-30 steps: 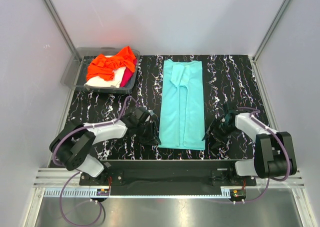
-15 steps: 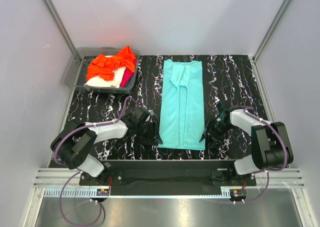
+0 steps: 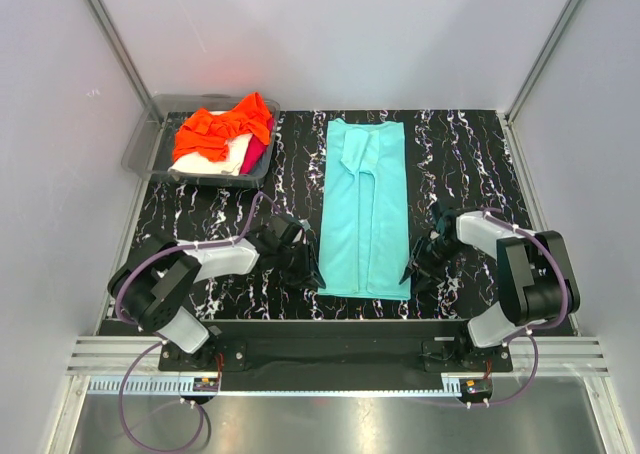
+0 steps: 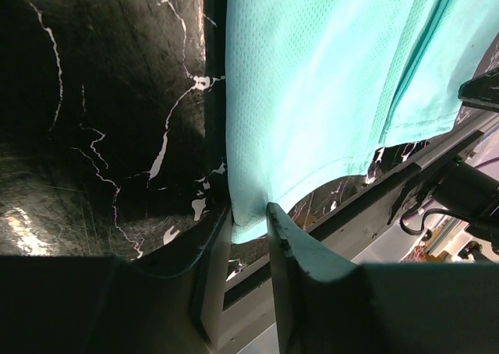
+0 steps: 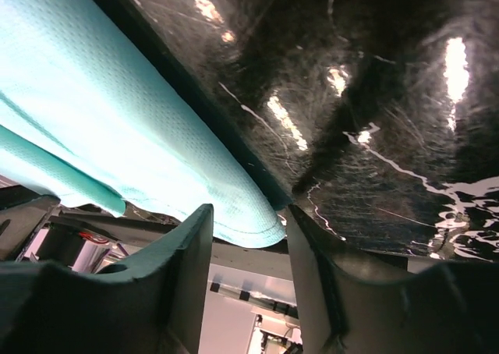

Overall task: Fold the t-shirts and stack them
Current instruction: Fold the tshirt

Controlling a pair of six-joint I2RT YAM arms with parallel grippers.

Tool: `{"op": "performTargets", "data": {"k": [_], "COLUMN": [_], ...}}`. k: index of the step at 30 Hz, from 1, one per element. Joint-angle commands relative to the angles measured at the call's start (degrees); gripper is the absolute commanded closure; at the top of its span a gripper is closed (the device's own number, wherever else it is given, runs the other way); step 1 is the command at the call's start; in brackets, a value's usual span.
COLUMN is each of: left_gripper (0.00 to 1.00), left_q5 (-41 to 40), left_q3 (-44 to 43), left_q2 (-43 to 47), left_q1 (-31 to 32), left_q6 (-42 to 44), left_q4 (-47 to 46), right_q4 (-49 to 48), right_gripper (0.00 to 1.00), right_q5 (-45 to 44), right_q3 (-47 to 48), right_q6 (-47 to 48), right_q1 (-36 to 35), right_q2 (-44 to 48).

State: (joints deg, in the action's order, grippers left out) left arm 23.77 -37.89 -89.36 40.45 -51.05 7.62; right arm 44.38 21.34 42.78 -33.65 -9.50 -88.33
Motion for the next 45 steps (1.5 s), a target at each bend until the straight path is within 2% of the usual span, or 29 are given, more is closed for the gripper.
{"op": "performTargets", "data": {"k": [1,3,6,9,11,14,21,23,27,30,31,32,33,35,40,45], "left_gripper": [0.71,0.74,0.83,0.86,0.86,0.85,0.84,0.84,0.85,0.88,0.9,0.92,0.97,1.0,1.0,1.0], "left_q5": [-1.5,-1.4,-1.0,-0.7,-0.4,-0.2,0.0,0.3,0.5,0.9,1.3,1.5,2.0,2.4,1.6,0.4], "left_q3": [0.6,0.5,0.2,0.0,-0.2,-0.3,-0.7,-0.8,-1.2,-1.4,-1.5,-1.7,-1.7,-2.4,-6.2,-16.3], "left_q2": [-1.0,-1.1,-1.2,-1.1,-1.2,-1.1,-0.9,-1.0,-1.0,-1.1,-1.1,-1.0,-0.7,0.1,2.6,0.7], "left_q1": [0.1,0.0,0.1,0.0,0.0,-0.1,0.0,0.0,0.0,-0.1,0.0,-0.1,0.0,0.1,0.1,-1.1], "left_q6": [0.9,0.9,1.3,1.4,1.4,1.5,1.7,1.7,2.2,2.4,2.5,2.5,2.5,2.4,3.7,7.2], "left_q4": [0.2,0.1,-0.1,-0.1,-0.1,-0.1,-0.1,-0.1,-0.2,-0.2,-0.2,-0.2,-0.2,0.0,3.3,9.1], "right_q4": [0.9,0.9,0.8,0.7,0.7,1.7,2.7,3.1,3.2,3.1,2.9,2.6,2.0,1.2,1.4,3.6], "right_gripper": [0.52,0.55,0.65,0.71,0.68,0.55,0.56,0.6,0.78,0.86,0.96,1.0,1.0,1.0,1.0,1.0], "right_q5": [1.8,1.9,1.9,1.7,1.9,1.6,0.4,1.1,1.3,1.6,1.6,2.1,2.5,3.4,3.8,2.2], "right_q3": [2.4,2.4,2.2,2.0,2.2,2.5,4.4,5.0,4.9,4.3,4.2,3.7,3.5,2.9,5.9,15.5], "right_q6": [1.4,1.5,1.3,1.2,1.4,1.3,1.0,1.7,2.3,2.4,2.3,2.4,2.2,1.7,0.4,0.7], "right_q1": [-0.6,-0.6,-0.5,-0.6,-0.6,-0.6,-0.7,-0.9,-0.9,-0.9,-0.9,-0.9,-0.9,-1.0,-1.0,-0.6], "right_q2": [-1.0,-1.0,-0.6,-0.6,-0.8,-1.3,-4.0,-5.0,-4.7,-4.0,-3.8,-3.3,-2.7,-0.2,4.8,2.0]}}
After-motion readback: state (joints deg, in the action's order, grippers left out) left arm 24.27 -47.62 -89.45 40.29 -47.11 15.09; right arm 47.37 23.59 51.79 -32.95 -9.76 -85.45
